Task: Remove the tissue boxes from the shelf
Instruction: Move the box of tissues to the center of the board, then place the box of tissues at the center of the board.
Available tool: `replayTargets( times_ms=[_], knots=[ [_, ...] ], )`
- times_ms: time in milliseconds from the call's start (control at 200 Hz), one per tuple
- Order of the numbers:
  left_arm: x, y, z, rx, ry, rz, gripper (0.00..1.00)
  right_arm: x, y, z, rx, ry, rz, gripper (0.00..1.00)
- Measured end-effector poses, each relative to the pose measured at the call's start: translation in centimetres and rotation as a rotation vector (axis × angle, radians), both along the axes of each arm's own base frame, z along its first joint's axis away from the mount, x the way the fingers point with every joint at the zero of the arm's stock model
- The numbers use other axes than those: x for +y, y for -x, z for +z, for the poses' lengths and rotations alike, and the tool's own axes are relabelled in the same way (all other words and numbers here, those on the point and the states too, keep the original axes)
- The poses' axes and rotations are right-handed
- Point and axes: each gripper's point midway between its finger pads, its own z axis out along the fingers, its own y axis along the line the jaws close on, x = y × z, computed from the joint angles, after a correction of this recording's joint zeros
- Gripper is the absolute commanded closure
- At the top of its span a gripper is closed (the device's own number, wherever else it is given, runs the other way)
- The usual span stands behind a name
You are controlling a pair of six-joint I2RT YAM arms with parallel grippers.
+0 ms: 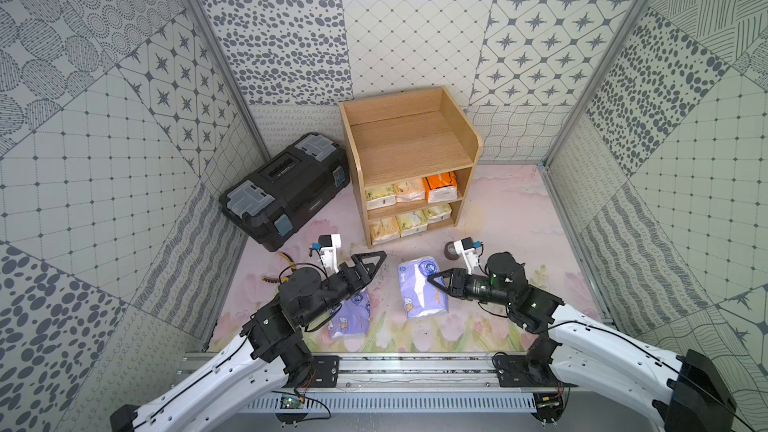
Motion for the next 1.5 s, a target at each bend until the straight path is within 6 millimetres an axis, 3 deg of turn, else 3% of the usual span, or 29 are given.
replayTargets(
  times_ms=[250,530,981,1131,1261,1411,1501],
  knots=[
    [3.9,0.5,-4.8,0.125,-0.110,0.148,0.09,2.1,0.5,-5.0,0.027,0.128,-0.038,0.83],
    [6.1,1.0,-6.9,0.180,-0.172,0.228,0.09,4.3,0.3,-8.9,0.055,0.175,-0.085,0.83],
    [7.3,1.2,-7.8,0.199,-0.205,0.273,0.09,10.8,0.4,-9.4,0.058,0.099,-0.079,0.75],
    [7.6,1.2,-7.7,0.193,-0.202,0.282,0.09,12.5,0.5,-9.5,0.061,0.089,-0.085,0.65],
    [7.8,1.3,-7.7,0.192,-0.204,0.286,0.09,13.2,0.8,-9.9,0.062,0.098,-0.090,0.43],
    [7.9,1.5,-7.8,0.193,-0.205,0.287,0.08,12.3,0.8,-10.8,0.040,0.175,-0.110,0.26],
    [7.9,1.5,-7.7,0.189,-0.201,0.286,0.08,11.1,0.6,-9.8,0.000,0.216,-0.130,0.22]
  ],
)
